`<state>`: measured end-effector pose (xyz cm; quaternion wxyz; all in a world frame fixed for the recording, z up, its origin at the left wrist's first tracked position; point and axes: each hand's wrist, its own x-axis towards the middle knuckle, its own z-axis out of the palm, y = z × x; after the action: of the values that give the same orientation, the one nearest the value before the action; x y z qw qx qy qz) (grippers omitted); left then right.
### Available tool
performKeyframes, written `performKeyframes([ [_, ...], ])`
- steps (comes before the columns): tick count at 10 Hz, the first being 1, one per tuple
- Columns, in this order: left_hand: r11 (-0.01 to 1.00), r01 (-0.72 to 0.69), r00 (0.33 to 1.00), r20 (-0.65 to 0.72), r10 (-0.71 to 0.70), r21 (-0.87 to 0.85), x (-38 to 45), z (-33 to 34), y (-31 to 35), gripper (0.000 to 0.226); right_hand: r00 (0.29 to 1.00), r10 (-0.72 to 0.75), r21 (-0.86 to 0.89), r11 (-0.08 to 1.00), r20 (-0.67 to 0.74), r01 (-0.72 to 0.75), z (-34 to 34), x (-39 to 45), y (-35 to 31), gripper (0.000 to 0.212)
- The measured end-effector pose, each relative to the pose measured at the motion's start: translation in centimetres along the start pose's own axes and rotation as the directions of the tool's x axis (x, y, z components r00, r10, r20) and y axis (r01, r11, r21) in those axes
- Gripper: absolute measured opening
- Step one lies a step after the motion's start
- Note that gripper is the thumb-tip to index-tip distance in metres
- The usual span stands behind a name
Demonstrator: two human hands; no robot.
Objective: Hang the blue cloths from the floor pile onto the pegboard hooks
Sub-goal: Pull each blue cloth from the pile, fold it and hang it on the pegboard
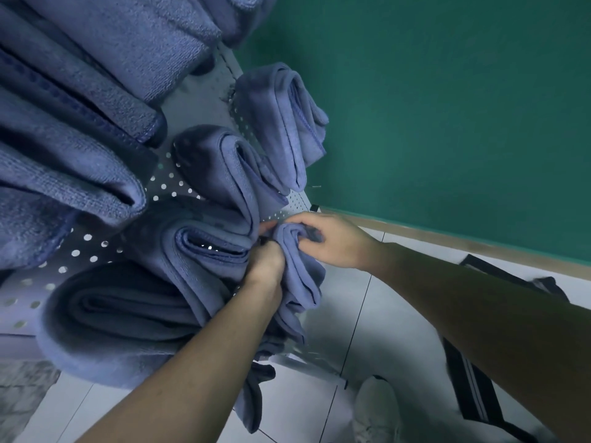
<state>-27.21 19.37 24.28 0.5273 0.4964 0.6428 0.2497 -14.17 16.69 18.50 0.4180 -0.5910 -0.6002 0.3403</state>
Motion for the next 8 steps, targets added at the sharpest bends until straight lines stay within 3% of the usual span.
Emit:
performKeyframes([
  [1, 0.982, -0.129, 0.99, -0.029, 0.135, 0.135, -1.0, -0.3, -0.4, 0.042, 0.998, 0.067, 0.152, 0.986, 0.008, -0.068, 0.4, -0.2, 0.4, 0.027],
  [2, 0.933, -0.184, 0.983, 0.058, 0.175, 0.308, -1.2, -0.5, -1.5, 0.058, 0.993, 0.119, 0.295, 0.948, 0.01, -0.117, 0.6, -0.1, 0.4, 0.022],
  [3, 0.92, -0.174, 0.984, 0.084, 0.154, 0.35, -0.7, -0.2, -1.7, 0.066, 0.995, 0.096, 0.269, 0.959, 0.006, -0.094, 0.8, 0.3, 0.4, 0.029],
  [4, 0.945, -0.2, 0.976, 0.135, 0.17, 0.258, -1.6, 0.0, -0.6, 0.048, 0.995, 0.1, 0.216, 0.971, 0.02, -0.102, 1.2, 0.9, 0.4, 0.046],
  [5, 0.975, -0.151, 0.984, 0.118, 0.133, 0.162, -1.7, -0.1, -0.1, 0.046, 0.996, 0.092, 0.145, 0.985, 0.004, -0.091, 1.8, 1.4, 0.4, 0.053],
  [6, 0.97, -0.194, 0.981, 0.014, 0.194, 0.149, -1.5, 0.0, -0.5, 0.035, 0.995, 0.072, 0.07, 0.995, -0.067, -0.067, 2.2, 1.2, 0.2, 0.047],
  [7, 0.935, -0.222, 0.971, -0.028, 0.239, 0.277, -0.8, 0.0, -1.2, 0.05, 0.991, 0.04, 0.051, 0.998, -0.125, -0.034, 2.6, 0.6, 0.4, 0.041],
  [8, 0.927, -0.159, 0.985, -0.012, 0.173, 0.338, -0.9, 0.2, -1.7, 0.052, 0.991, 0.1, 0.092, 0.992, -0.088, -0.092, 2.7, 0.0, 1.4, 0.044],
])
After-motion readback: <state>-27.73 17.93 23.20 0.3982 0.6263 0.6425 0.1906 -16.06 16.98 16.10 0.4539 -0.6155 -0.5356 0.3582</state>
